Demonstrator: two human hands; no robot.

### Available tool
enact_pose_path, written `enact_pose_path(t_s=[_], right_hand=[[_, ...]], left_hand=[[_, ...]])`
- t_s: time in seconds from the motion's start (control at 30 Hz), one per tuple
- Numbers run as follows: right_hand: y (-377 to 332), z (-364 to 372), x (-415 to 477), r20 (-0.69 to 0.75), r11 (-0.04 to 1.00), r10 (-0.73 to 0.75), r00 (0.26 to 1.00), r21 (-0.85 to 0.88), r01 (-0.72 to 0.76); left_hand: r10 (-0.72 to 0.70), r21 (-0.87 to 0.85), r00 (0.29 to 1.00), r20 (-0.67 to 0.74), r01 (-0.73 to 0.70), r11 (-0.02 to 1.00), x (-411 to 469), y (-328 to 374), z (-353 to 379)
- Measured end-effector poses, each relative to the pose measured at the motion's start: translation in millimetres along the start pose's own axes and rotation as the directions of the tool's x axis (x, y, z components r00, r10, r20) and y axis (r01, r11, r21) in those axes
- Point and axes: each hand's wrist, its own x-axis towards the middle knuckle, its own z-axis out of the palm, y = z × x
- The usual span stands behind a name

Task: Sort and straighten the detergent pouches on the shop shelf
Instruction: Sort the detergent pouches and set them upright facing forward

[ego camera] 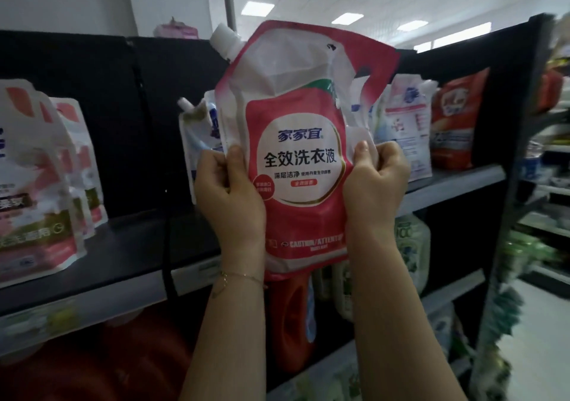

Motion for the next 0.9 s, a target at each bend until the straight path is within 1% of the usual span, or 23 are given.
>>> enact_pose_path(t_s=[0.1,0.3,0.47,0.67,0.8,0.9], right_hand=[[6.2,-24.4,14.4,-0.058,1.0,-0.011,0.998,-0.026,0.009],[11.6,-78.5,58.1,-0.115,0.997,-0.035,0.993,-0.071,0.027],[24.2,-125.6,109.3,-0.118,0.996,-0.042,0.992,-0.089,0.031],[40.3,-180.9,172.1,-0.114,0.985,-0.065,0.991,-0.166,0.046],[51.2,-206.8,216.3,-0.136,0.971,-0.091,0.987,-0.233,0.057],[61.8,-220.6,245.1,-0.144,0.966,-0.1,0.985,-0.25,0.061]], left_hand=[[-0.045,-0.024,0.999,0.028,0.046,0.999,-16.5,-1.2,23.1],[-0.095,-0.032,0.992,0.082,0.098,0.995,-56.8,4.5,81.9],[-0.116,-0.056,0.989,0.096,0.121,0.991,-92.8,9.0,143.1],[-0.156,-0.075,0.983,0.102,0.164,0.984,-134.8,2.1,217.8],[-0.167,-0.081,0.979,0.115,0.177,0.981,-154.9,-4.3,266.4],[-0.192,-0.067,0.973,0.13,0.202,0.977,-165.0,-10.7,298.6]])
